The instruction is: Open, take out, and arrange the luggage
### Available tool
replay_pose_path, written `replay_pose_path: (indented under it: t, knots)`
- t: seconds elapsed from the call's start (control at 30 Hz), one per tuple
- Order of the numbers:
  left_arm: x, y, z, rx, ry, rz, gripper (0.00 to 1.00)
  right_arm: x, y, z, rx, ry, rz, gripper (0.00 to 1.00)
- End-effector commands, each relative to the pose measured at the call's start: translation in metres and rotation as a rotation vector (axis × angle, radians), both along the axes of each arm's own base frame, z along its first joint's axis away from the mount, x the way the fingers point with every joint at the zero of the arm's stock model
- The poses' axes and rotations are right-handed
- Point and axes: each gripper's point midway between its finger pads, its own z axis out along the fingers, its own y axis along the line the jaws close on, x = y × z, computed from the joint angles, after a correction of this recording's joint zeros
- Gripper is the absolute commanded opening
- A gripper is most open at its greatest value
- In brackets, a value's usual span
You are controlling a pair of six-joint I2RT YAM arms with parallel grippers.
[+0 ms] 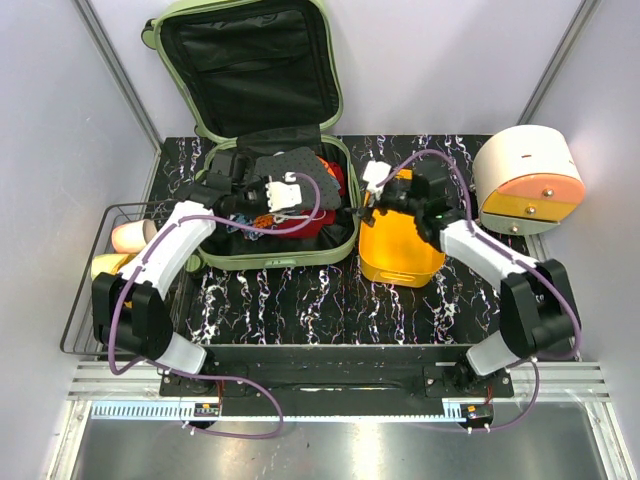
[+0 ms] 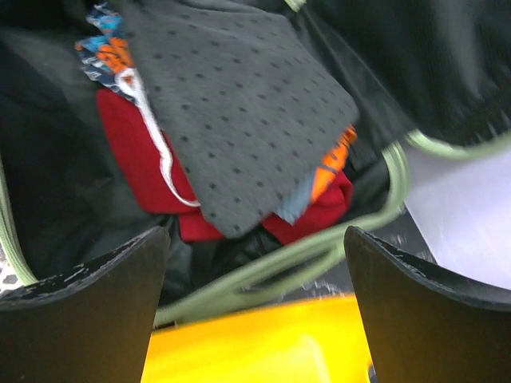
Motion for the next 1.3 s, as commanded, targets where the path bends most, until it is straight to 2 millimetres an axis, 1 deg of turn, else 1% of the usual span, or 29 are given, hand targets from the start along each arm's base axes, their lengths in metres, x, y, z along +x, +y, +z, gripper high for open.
replay_pose_path:
  t: [0.0, 0.03, 0.1, 0.13, 0.2, 0.27, 0.37, 0.4, 0.43, 0.5, 0.53, 0.6, 0.63, 0.67, 0.7, 0.77, 0.8, 0.83, 0.9, 0.93, 0.97, 1.0, 1.03, 1.07, 1.1, 1.13, 1.17, 1.23, 1.27]
  knots:
    - [0.002, -0.008, 0.038, -0.108, -0.018, -0.035, 0.13, -0.003, 0.057, 0.033, 0.013, -0.347, 0.174, 1.00]
    - [0.003, -0.005, 0.038, -0.109, -0.014, -0.030, 0.12, -0.005, 0.074, 0.023, 0.012, -0.334, 0.200, 1.00]
    - [0.004, -0.005, 0.042, -0.118, -0.011, -0.029, 0.09, 0.003, 0.090, 0.036, 0.032, -0.366, 0.200, 1.00]
    - [0.005, -0.003, 0.042, -0.126, -0.002, -0.020, 0.07, 0.004, 0.103, 0.027, 0.029, -0.354, 0.215, 1.00]
    - [0.008, -0.003, 0.047, -0.140, -0.002, -0.015, 0.03, 0.009, 0.116, 0.035, 0.041, -0.393, 0.217, 1.00]
    - [0.011, -0.002, 0.053, -0.157, -0.005, -0.010, 0.01, 0.004, 0.133, 0.025, 0.030, -0.400, 0.263, 1.00]
    - [0.011, -0.002, 0.056, -0.167, -0.005, -0.010, 0.00, 0.010, 0.148, 0.017, 0.000, -0.449, 0.271, 1.00]
    - [0.012, -0.002, 0.058, -0.172, -0.008, -0.009, 0.00, 0.014, 0.152, 0.024, 0.004, -0.472, 0.263, 1.00]
    - [0.012, -0.002, 0.059, -0.176, -0.004, -0.007, 0.00, 0.019, 0.156, 0.013, -0.007, -0.461, 0.256, 1.00]
    - [0.011, -0.004, 0.061, -0.188, -0.002, -0.011, 0.00, 0.026, 0.166, 0.014, -0.032, -0.511, 0.229, 1.00]
    - [0.011, -0.004, 0.062, -0.193, -0.002, -0.011, 0.00, 0.031, 0.170, 0.002, -0.051, -0.512, 0.222, 1.00]
    - [0.012, -0.005, 0.065, -0.202, -0.001, -0.012, 0.00, 0.038, 0.177, 0.003, -0.075, -0.565, 0.207, 1.00]
    - [0.012, -0.005, 0.066, -0.206, 0.002, -0.009, 0.00, 0.042, 0.179, -0.006, -0.089, -0.565, 0.206, 0.98]
    - [0.012, -0.005, 0.067, -0.208, 0.001, -0.010, 0.00, 0.047, 0.181, -0.005, -0.095, -0.571, 0.185, 0.94]
    - [0.012, -0.005, 0.069, -0.209, -0.001, -0.012, 0.00, 0.053, 0.183, 0.003, -0.086, -0.582, 0.164, 0.86]
    - [0.011, -0.006, 0.071, -0.212, -0.001, -0.011, 0.00, 0.063, 0.183, 0.001, -0.099, -0.552, 0.127, 0.75]
    - [0.011, -0.005, 0.073, -0.215, -0.006, -0.011, 0.00, 0.066, 0.184, 0.011, -0.087, -0.554, 0.114, 0.70]
    - [0.010, -0.004, 0.074, -0.219, -0.004, -0.007, 0.00, 0.067, 0.184, 0.014, -0.087, -0.545, 0.108, 0.53]
    - [0.009, -0.003, 0.079, -0.226, -0.009, 0.003, 0.01, 0.063, 0.183, 0.018, -0.083, -0.523, 0.121, 0.32]
    - [0.009, -0.002, 0.084, -0.240, -0.006, 0.025, 0.06, 0.057, 0.181, 0.031, -0.068, -0.534, 0.127, 0.16]
    - [0.010, 0.001, 0.088, -0.244, -0.007, 0.052, 0.14, 0.052, 0.181, 0.035, -0.065, -0.524, 0.146, 0.12]
    - [0.011, 0.004, 0.093, -0.258, -0.009, 0.072, 0.37, 0.047, 0.180, 0.040, -0.052, -0.499, 0.152, 0.05]
    - [0.012, 0.006, 0.105, -0.298, -0.005, 0.112, 0.48, 0.043, 0.176, 0.057, -0.033, -0.497, 0.148, 0.00]
    - [0.011, 0.008, 0.115, -0.324, -0.010, 0.130, 0.60, 0.040, 0.173, 0.058, -0.039, -0.449, 0.140, 0.00]
    - [0.013, 0.015, 0.125, -0.349, -0.020, 0.163, 0.72, 0.039, 0.172, 0.075, -0.005, -0.409, 0.122, 0.00]
    - [0.016, 0.018, 0.145, -0.409, -0.037, 0.209, 0.78, 0.036, 0.168, 0.091, 0.011, -0.382, 0.108, 0.00]
    - [0.019, 0.024, 0.158, -0.447, -0.056, 0.247, 0.83, 0.036, 0.162, 0.087, -0.008, -0.303, 0.082, 0.00]
    - [0.023, 0.043, 0.201, -0.559, -0.121, 0.333, 0.99, 0.026, 0.154, 0.122, 0.041, -0.224, 0.058, 0.00]
    - [0.023, 0.051, 0.217, -0.591, -0.150, 0.364, 0.99, 0.018, 0.146, 0.110, 0.000, -0.125, 0.045, 0.00]
